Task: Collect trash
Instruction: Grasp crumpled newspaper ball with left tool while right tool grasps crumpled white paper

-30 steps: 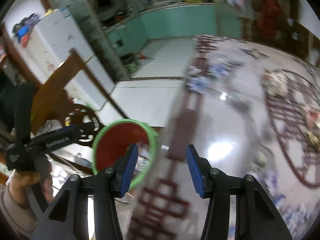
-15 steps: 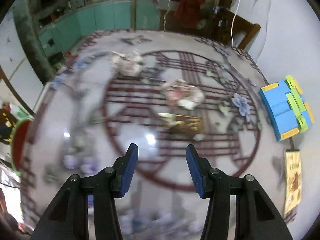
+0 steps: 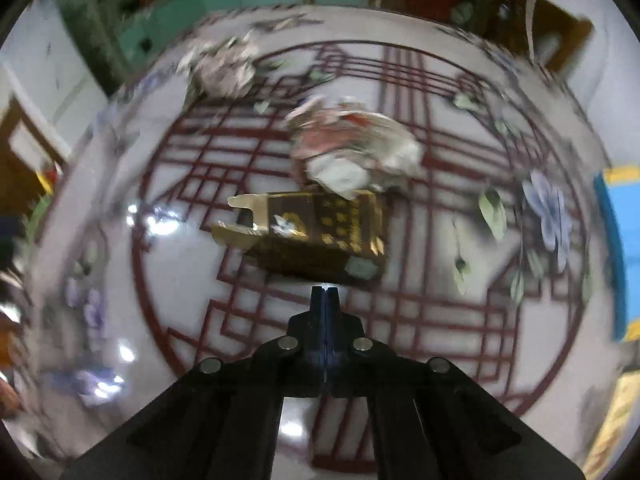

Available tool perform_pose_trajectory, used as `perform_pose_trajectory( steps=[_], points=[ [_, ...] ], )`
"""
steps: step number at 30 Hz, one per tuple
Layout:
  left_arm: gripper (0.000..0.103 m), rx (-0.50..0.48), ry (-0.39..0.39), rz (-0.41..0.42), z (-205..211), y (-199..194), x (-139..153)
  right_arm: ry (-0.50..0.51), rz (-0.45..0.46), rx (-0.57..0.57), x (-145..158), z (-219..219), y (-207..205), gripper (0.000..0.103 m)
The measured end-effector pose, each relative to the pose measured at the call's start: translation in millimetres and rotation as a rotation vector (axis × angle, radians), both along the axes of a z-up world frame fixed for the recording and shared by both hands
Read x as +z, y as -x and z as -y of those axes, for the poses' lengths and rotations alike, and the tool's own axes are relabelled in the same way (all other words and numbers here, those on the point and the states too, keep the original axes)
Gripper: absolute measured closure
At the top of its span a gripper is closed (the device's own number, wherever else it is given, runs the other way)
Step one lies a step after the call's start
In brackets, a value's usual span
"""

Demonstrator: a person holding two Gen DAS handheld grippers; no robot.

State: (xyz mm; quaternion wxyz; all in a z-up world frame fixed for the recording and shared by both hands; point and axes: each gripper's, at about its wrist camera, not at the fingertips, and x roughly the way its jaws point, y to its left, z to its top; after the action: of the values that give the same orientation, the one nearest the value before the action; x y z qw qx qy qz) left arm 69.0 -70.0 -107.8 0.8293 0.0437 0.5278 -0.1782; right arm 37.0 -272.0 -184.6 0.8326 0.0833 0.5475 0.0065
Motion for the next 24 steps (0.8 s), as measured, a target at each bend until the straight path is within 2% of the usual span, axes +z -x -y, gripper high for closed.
perform_pose_trajectory(
  steps=[2, 4, 5, 6, 7, 8, 9, 10, 12, 16, 17, 18, 19, 24],
  points=[
    [0.035, -0.028, -0.005, 0.021, 15.5, -9.6, -0.3, -0.064, 0.044, -0.005, 8.8, 9.7, 14.8, 0.103],
    [0.028, -0.034, -0.01, 0.047, 27.2, -27.4, 1.0, -0.1, 0.106, -0.028, 20.1, 24.6, 22.9, 0.102],
    [0.024, -0.013, -0.008, 0.063, 30.7, -41.3, 2.8, -0.134, 0.13, -0.049, 24.9, 33.6, 21.8, 0.098],
    [0.019, 0.008, -0.005, 0.074, 32.8, -52.8, 3.5, -0.16, 0.145, -0.069, 27.5, 39.8, 20.2, 0.081],
    [0.019, 0.035, -0.003, 0.082, 34.8, -67.5, 4.8, -0.198, 0.171, -0.112, 31.1, 51.3, 15.3, 0.065],
    [0.019, 0.054, 0.005, 0.083, 37.0, -80.3, 4.8, -0.215, 0.203, -0.159, 34.5, 60.6, 9.1, 0.034],
    [0.019, 0.067, 0.013, 0.081, 39.2, -91.6, 4.5, -0.215, 0.228, -0.182, 38.9, 64.1, 4.7, 0.029],
    [0.019, 0.084, 0.014, 0.072, 41.7, -103.2, 2.7, -0.212, 0.266, -0.199, 42.1, 67.8, -5.0, 0.029],
    [0.019, 0.112, 0.018, 0.049, 45.6, -121.2, -2.7, -0.195, 0.275, -0.188, 42.4, 66.8, -29.6, 0.029],
    [0.019, 0.167, 0.03, -0.008, 49.5, -141.8, -17.3, -0.19, 0.153, -0.092, 10.1, 49.7, -82.0, 0.029],
    [0.019, 0.179, 0.036, -0.024, 50.9, -146.4, -21.2, -0.217, 0.121, -0.067, -0.8, 45.6, -91.2, 0.036],
    [0.019, 0.187, 0.039, -0.039, 52.5, -151.1, -24.9, -0.255, 0.126, -0.058, -5.9, 45.3, -93.1, 0.072],
    [0.019, 0.189, 0.042, -0.049, 54.2, -156.2, -28.3, -0.295, 0.142, -0.06, -6.2, 45.4, -93.1, 0.077],
    [0.019, 0.2, 0.054, -0.067, 65.1, -187.2, -43.5, -0.331, 0.284, -0.063, 21.4, 53.5, -67.4, 0.082]
  ],
)
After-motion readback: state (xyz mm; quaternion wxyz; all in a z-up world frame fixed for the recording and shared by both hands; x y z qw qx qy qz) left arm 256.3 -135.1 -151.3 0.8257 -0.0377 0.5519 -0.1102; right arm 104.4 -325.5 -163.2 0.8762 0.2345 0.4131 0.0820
